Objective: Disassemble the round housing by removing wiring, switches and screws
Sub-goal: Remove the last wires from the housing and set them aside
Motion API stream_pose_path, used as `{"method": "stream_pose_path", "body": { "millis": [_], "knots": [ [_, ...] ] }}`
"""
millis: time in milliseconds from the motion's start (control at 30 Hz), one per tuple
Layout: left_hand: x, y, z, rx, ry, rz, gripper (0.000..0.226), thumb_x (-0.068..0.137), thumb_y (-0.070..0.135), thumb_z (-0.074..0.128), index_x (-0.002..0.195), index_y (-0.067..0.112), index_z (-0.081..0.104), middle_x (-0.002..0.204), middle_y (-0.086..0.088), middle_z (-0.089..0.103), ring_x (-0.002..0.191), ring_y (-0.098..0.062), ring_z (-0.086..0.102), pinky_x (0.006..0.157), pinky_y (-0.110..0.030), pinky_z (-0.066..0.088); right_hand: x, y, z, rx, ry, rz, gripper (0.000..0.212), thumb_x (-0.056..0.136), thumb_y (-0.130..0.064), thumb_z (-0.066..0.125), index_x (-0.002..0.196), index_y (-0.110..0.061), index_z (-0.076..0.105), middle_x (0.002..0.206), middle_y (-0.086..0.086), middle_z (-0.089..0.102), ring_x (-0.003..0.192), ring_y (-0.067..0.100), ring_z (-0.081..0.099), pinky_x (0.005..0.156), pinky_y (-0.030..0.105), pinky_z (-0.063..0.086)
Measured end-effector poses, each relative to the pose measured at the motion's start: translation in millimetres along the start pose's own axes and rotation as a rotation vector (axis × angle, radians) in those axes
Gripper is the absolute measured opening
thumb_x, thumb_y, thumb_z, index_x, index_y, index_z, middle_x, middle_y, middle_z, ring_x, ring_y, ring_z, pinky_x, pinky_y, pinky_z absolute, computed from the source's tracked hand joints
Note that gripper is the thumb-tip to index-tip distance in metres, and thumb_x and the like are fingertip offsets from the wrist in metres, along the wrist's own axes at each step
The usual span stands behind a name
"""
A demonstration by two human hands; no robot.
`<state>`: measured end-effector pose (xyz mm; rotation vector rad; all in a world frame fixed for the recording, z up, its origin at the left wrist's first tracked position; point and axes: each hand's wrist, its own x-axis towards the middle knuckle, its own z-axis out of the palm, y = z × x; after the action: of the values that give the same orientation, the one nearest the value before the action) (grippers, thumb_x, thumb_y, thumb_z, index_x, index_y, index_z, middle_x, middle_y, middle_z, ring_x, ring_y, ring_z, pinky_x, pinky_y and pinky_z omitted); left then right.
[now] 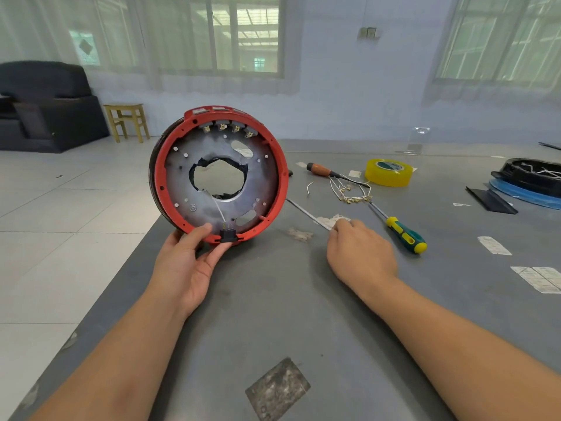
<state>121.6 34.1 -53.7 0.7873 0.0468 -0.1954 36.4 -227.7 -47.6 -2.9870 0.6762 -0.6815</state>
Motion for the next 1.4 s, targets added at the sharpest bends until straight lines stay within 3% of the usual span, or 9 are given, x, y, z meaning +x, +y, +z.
{"method": "stream_pose_path", "body": {
  "millis": [100,200,467,600,733,800,933,1100,1400],
  "knots": [
    [5.0,-0.7,-1.8,-0.015,0.007,-0.004,0.037,0.095,0.0,0.069,0.131,0.005,0.062,0.12,-0.016,0.067,0.128,-0.034,0.065,0.081,-0.044,0.065,-1.0,6.4,-2.4,0.061,0.047,0.033,0.023,0.107,-0.036,0.029,0.096,-0.024,0.046,0.083,-0.002,0.057,0.071,0.028,0.055,0.054,0.037,0.034],
    [10.9,-1.1,-2.6,-0.035,0.02,-0.006,0.04,0.095,0.001,0.069,0.134,0.001,0.061,0.121,-0.017,0.067,0.131,-0.036,0.062,0.081,-0.044,0.065,-2.2,8.7,-7.2,0.178,0.1,-0.025,0.025,0.107,-0.041,0.028,0.096,-0.026,0.045,0.078,-0.004,0.057,0.069,0.026,0.055,0.056,0.038,0.04],
    [16.5,-1.9,-4.4,-0.015,0.016,-0.002,0.042,0.096,0.002,0.069,0.137,0.002,0.061,0.138,-0.021,0.066,0.122,-0.033,0.069,0.086,-0.046,0.065,-7.7,-12.3,-4.9,0.218,0.083,-0.327,0.025,0.104,-0.053,0.032,0.1,-0.031,0.044,0.082,-0.008,0.064,0.073,0.025,0.062,0.061,0.04,0.051],
    [17.8,-2.2,-5.2,0.005,0.014,0.0,0.043,0.095,0.002,0.07,0.137,0.004,0.062,0.134,-0.018,0.069,0.126,-0.032,0.067,0.085,-0.045,0.065,-1.4,-18.1,-2.0,0.127,0.083,-0.42,0.029,0.105,-0.051,0.024,0.107,-0.032,0.047,0.091,-0.006,0.064,0.076,0.025,0.062,0.059,0.04,0.052],
    [15.6,-1.8,-3.4,0.021,-0.003,0.015,0.047,0.095,0.002,0.071,0.14,0.004,0.059,0.114,-0.01,0.076,0.108,-0.024,0.075,0.084,-0.043,0.065,6.1,-23.6,-1.8,0.002,0.176,-0.453,0.035,0.107,-0.043,0.03,0.105,-0.025,0.059,0.08,0.0,0.059,0.067,0.03,0.058,0.053,0.038,0.045],
    [14.0,-1.6,-2.2,0.021,0.003,0.021,0.051,0.094,0.002,0.072,0.143,0.003,0.056,0.113,-0.011,0.074,0.101,-0.023,0.075,0.082,-0.042,0.065,8.6,-27.1,-2.0,-0.018,0.174,-0.452,0.035,0.108,-0.041,0.031,0.108,-0.024,0.062,0.086,0.001,0.06,0.071,0.031,0.059,0.06,0.039,0.045],
    [12.9,-0.8,-0.7,0.01,0.017,0.02,0.058,0.094,0.0,0.072,0.147,0.001,0.049,0.121,-0.018,0.068,0.11,-0.029,0.073,0.082,-0.045,0.065,9.4,-21.5,-2.1,-0.005,0.166,-0.462,0.03,0.107,-0.039,0.034,0.112,-0.029,0.062,0.1,-0.002,0.061,0.081,0.027,0.061,0.072,0.041,0.044],
    [11.0,-0.3,0.8,0.034,0.003,0.013,0.054,0.095,0.001,0.071,0.146,0.0,0.051,0.113,-0.014,0.069,0.104,-0.027,0.069,0.079,-0.042,0.066,11.5,-7.6,-6.3,-0.021,0.172,-0.508,0.02,0.106,-0.035,0.043,0.112,-0.033,0.062,0.098,-0.005,0.061,0.081,0.025,0.061,0.074,0.039,0.041],
    [10.3,-1.5,0.7,0.079,-0.012,0.009,0.055,0.093,0.0,0.073,0.144,0.001,0.054,0.128,-0.018,0.072,0.108,-0.027,0.076,0.084,-0.047,0.065,18.1,1.2,-16.6,-0.008,0.093,-0.589,0.033,0.105,-0.046,0.029,0.115,-0.035,0.059,0.089,-0.005,0.062,0.076,0.028,0.061,0.066,0.034,0.042]
  ]
}}
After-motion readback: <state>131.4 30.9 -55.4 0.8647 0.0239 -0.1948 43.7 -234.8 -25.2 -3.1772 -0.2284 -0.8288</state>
